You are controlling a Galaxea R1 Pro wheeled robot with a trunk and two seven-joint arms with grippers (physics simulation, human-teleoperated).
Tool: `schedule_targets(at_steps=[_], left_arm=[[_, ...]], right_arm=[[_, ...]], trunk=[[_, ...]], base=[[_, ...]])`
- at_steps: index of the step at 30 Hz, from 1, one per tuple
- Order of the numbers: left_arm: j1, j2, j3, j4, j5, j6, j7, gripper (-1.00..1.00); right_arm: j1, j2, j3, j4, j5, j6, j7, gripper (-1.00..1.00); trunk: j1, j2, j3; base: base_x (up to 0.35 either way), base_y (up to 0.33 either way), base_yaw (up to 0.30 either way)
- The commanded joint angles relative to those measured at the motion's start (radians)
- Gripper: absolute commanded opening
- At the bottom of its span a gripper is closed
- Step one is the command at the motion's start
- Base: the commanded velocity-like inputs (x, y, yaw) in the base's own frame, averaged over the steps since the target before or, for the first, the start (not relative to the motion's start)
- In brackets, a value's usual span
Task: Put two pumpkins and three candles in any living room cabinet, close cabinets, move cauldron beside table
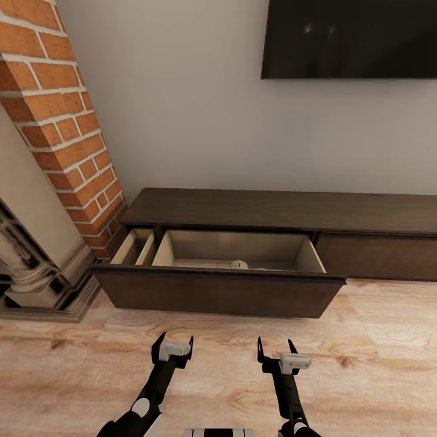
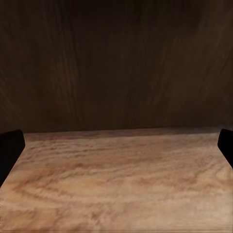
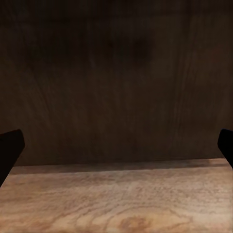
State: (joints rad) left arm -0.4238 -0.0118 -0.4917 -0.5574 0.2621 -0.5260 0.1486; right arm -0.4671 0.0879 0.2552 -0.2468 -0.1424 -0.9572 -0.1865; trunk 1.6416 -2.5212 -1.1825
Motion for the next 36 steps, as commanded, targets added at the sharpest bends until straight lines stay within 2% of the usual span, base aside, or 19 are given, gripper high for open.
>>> schedule_targets(at_steps=[1,36], left_arm=[[-0.001,0.001,-0.009,0.002,0.004,-0.004,0.010,1.00],[-0.001,0.005,-0.011,0.027,0.003,-0.004,0.008,1.00]], right_arm=[[-0.001,0.000,0.009,0.001,-0.009,-0.003,-0.003,1.00],[-0.001,-0.001,0.009,0.001,-0.014,-0.002,-0.004,1.00]], trunk=[[0.000,0.000,-0.001],[0.000,0.000,-0.001]], base=[[0.000,0.000,0.000],[0.012,0.000,0.000]])
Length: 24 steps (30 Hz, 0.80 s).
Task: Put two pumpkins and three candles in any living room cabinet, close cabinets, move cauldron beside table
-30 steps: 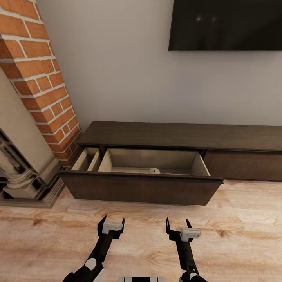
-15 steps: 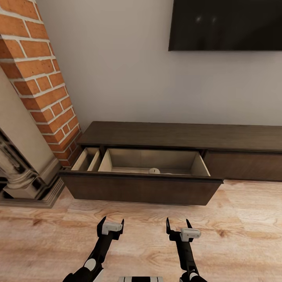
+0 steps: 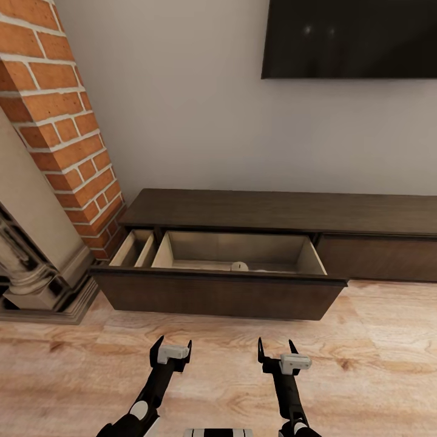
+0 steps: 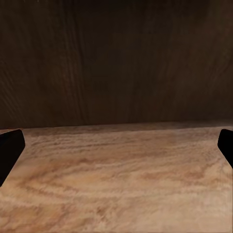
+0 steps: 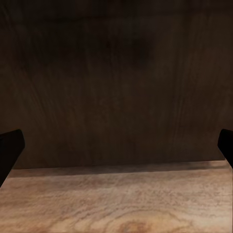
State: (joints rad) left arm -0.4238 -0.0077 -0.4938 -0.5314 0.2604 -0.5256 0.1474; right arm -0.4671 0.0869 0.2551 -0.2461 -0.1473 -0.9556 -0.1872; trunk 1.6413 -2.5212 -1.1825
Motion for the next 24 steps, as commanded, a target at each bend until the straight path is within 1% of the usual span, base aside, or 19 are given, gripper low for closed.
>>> schedule_targets(at_steps=[1,7,13,19,24], left_arm=[[-0.001,0.001,-0.009,0.001,0.005,-0.004,0.009,1.00],[-0.001,0.002,-0.008,0.001,0.007,-0.006,0.008,1.00],[-0.001,0.005,-0.009,0.000,0.006,-0.008,-0.020,1.00],[-0.001,0.005,-0.008,-0.001,0.007,-0.008,-0.026,1.00],[0.000,0.005,-0.008,0.000,0.007,-0.010,-0.027,1.00]], right_arm=[[-0.001,0.000,0.009,0.001,-0.010,-0.003,-0.003,1.00],[-0.001,-0.001,0.009,0.001,-0.012,-0.003,-0.004,1.00],[-0.001,-0.001,0.008,0.001,-0.012,-0.003,-0.005,1.00],[-0.001,-0.001,0.008,0.001,-0.013,-0.003,-0.005,1.00],[-0.001,-0.001,0.008,0.002,-0.013,-0.003,-0.005,1.00]], trunk=[[0.000,0.000,-0.001],[0.000,0.000,-0.001],[0.000,0.000,-0.001],[0.000,0.000,-0.001],[0.000,0.000,-0.001]], base=[[0.217,0.000,0.000],[0.266,0.000,0.000],[0.078,0.001,0.000],[0.172,0.058,0.000],[0.076,0.020,0.000]])
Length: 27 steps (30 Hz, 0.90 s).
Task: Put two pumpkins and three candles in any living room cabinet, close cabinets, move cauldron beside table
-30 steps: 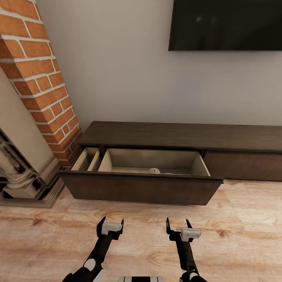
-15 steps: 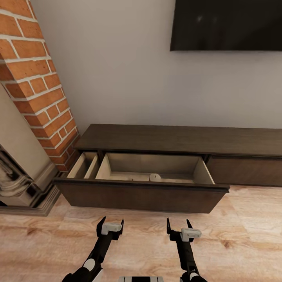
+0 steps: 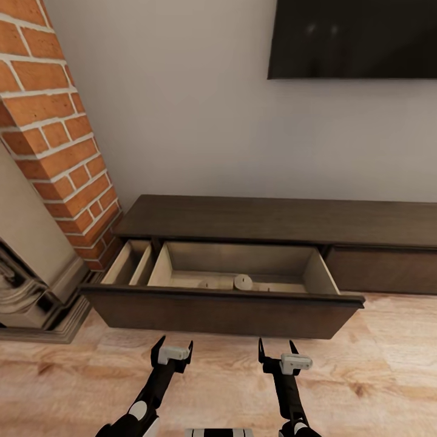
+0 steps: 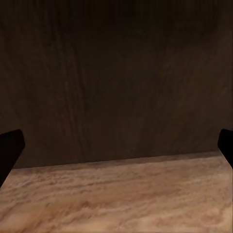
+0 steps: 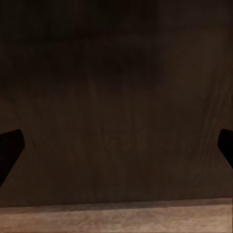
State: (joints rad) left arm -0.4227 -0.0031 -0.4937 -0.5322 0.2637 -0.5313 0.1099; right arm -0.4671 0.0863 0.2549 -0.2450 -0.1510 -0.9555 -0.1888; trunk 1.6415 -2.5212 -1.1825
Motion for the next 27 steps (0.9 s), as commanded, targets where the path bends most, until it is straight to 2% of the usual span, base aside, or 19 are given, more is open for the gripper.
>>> schedule_targets(at_steps=[1,8,21,27], left_arm=[[-0.001,0.001,-0.009,0.000,0.004,-0.004,0.010,1.00],[-0.001,0.001,-0.008,0.000,0.004,-0.005,0.010,1.00],[-0.001,-0.004,-0.007,0.000,0.004,-0.007,0.013,1.00],[-0.001,-0.004,-0.007,0.001,0.003,-0.029,0.013,1.00]], right_arm=[[-0.001,0.000,0.008,0.001,-0.010,-0.003,-0.003,1.00],[-0.001,0.000,0.008,0.001,-0.010,-0.003,-0.003,1.00],[-0.001,0.000,0.007,0.001,-0.010,-0.003,-0.003,1.00],[-0.001,0.000,0.007,0.001,-0.010,-0.003,-0.003,1.00]], trunk=[[0.000,0.000,-0.001],[0.000,0.000,-0.001],[0.000,0.000,-0.001],[0.000,0.000,-0.001]], base=[[0.093,0.013,0.000],[0.129,0.030,0.000],[0.014,0.003,0.000],[0.039,0.000,0.000]])
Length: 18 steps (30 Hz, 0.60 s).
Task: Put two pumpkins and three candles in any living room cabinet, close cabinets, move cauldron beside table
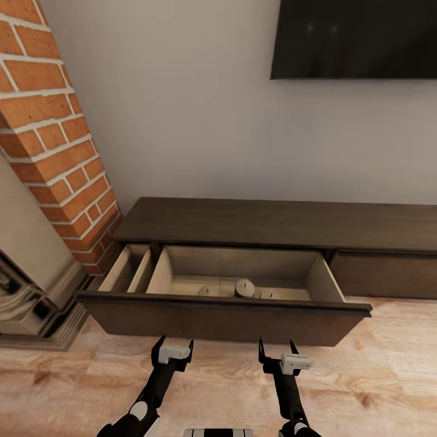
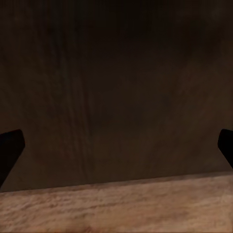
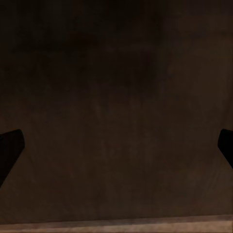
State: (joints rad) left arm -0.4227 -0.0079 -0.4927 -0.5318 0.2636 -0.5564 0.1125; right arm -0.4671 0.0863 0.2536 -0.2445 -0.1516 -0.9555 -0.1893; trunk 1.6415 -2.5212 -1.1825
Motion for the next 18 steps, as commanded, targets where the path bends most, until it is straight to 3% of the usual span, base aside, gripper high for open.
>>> schedule_targets(at_steps=[1,18], left_arm=[[-0.001,0.001,-0.009,0.001,0.003,-0.008,0.010,1.00],[-0.001,0.002,-0.008,-0.001,0.005,-0.031,0.010,1.00]], right_arm=[[-0.001,0.000,0.009,0.001,-0.010,-0.003,-0.003,1.00],[-0.001,0.000,0.009,0.002,-0.010,-0.003,-0.003,1.00]], trunk=[[0.000,0.000,-0.001],[0.000,0.000,-0.001]], base=[[0.094,0.000,0.000],[0.084,0.009,0.000]])
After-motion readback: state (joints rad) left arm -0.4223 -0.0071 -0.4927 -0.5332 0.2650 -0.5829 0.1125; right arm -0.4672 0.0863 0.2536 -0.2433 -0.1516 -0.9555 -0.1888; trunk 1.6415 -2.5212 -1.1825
